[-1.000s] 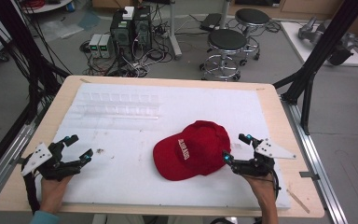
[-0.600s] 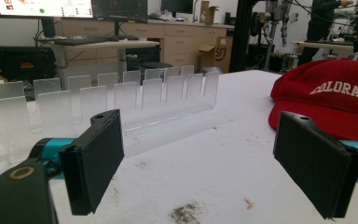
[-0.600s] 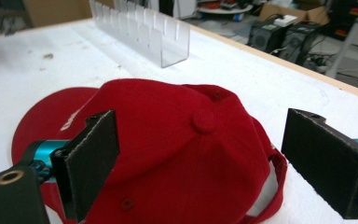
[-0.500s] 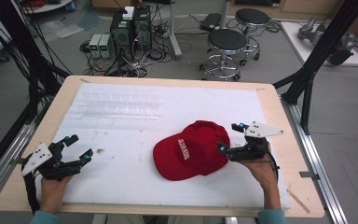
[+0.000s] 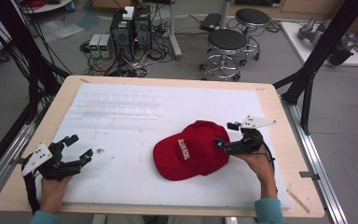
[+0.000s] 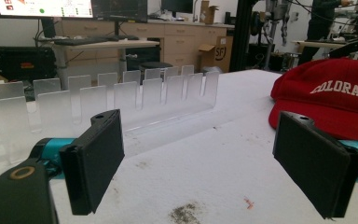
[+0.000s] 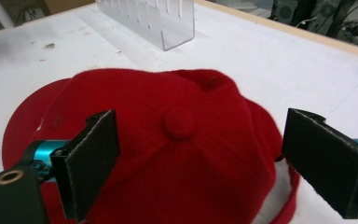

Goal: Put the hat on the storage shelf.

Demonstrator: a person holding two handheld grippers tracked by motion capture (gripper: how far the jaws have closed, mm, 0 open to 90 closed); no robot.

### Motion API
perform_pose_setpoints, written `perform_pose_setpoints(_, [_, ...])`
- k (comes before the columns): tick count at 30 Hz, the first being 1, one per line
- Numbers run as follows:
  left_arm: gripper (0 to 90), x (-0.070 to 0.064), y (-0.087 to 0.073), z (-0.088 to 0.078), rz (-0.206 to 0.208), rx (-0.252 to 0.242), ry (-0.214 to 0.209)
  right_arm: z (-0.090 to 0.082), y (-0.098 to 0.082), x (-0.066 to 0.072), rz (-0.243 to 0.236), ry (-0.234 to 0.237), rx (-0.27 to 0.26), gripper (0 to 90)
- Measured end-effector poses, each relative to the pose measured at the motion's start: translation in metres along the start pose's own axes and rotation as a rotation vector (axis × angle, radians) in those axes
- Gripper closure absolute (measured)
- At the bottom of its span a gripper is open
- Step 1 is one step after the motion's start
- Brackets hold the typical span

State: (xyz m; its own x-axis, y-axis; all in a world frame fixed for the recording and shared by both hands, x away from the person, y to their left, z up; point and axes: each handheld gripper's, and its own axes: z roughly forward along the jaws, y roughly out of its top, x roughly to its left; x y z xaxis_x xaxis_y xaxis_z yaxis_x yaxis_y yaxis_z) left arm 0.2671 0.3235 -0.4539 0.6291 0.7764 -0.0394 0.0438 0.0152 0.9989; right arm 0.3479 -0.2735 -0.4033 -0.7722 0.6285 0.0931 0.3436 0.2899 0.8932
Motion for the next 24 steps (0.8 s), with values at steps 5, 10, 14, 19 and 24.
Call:
perform_pose_setpoints(5, [16.5,0.000,0.000,0.000,0.002,0.000,-0.001,0.011,-0.011,-0.002,0.064,0.035,0.030,10.3])
perform_pose_setpoints(10, [16.5,0.000,0.000,0.000,0.002,0.000,-0.001,0.016,-0.012,-0.002,0.066,0.041,0.048,10.3])
perform_pose_setpoints(14, [16.5,0.000,0.000,0.000,0.003,0.000,-0.001,0.017,-0.012,-0.002,0.064,0.038,0.065,16.8])
perform_pose_setpoints(19, [16.5,0.000,0.000,0.000,0.003,0.000,-0.002,0.017,-0.011,0.001,0.043,0.049,0.095,36.5])
perform_pose_setpoints(24, [16.5,0.000,0.000,0.000,0.002,0.000,-0.002,0.016,-0.011,0.001,0.042,0.042,0.104,55.9])
